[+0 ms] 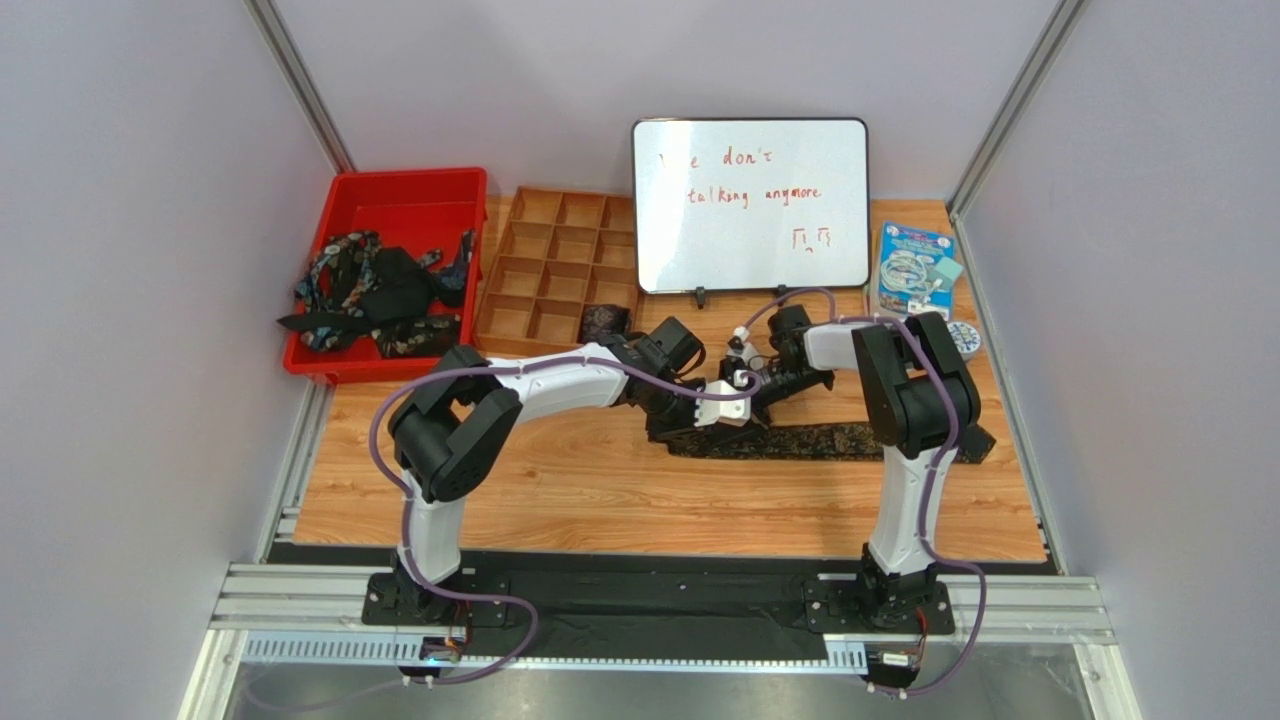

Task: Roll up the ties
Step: Roll the tie at the center of the board.

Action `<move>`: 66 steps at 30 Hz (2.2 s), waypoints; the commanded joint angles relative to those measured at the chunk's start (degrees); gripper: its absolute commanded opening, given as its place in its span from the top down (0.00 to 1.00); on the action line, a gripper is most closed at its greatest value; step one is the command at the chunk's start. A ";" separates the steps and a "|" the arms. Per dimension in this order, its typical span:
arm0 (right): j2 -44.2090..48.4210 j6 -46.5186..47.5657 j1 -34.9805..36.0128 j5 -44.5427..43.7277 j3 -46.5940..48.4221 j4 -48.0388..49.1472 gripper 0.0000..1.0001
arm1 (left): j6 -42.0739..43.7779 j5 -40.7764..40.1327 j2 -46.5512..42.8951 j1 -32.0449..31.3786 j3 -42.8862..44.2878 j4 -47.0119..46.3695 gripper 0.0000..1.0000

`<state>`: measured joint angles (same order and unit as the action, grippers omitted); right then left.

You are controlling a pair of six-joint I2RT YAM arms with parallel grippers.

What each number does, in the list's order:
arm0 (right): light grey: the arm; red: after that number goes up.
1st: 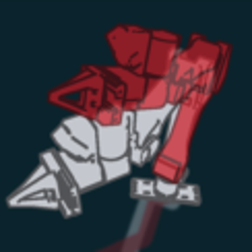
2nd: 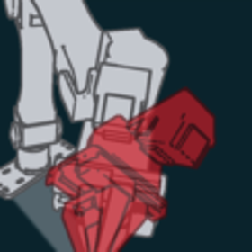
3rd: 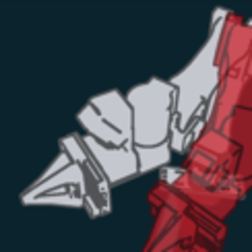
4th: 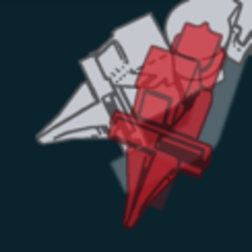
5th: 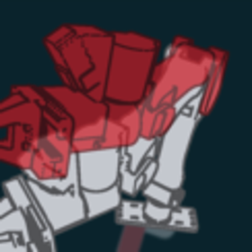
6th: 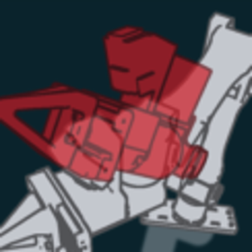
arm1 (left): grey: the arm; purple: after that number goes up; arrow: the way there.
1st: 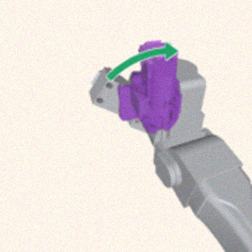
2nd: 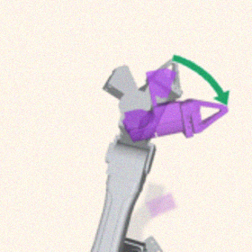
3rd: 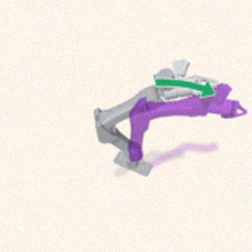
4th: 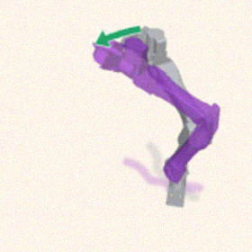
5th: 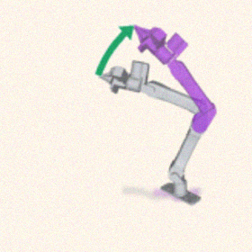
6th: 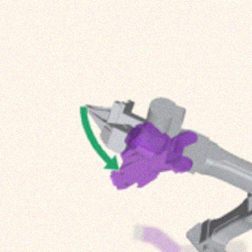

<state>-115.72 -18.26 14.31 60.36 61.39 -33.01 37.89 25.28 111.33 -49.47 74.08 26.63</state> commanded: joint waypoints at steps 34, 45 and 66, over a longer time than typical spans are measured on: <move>-4.33 0.16 -0.95 -4.37 -3.64 4.45 1.00 | -17.50 7.33 -11.66 3.07 -26.45 -46.76 0.20; -4.78 0.24 -1.30 -4.02 -3.73 4.27 1.00 | -8.53 5.32 -7.27 0.87 -21.18 -32.02 0.42; 6.39 -0.11 0.37 -2.96 -0.83 3.04 0.54 | -4.75 6.54 -1.12 0.26 -10.19 -10.20 0.73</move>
<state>-108.68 -16.88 12.99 58.30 59.31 -33.15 31.46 29.76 107.33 -48.62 62.74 8.88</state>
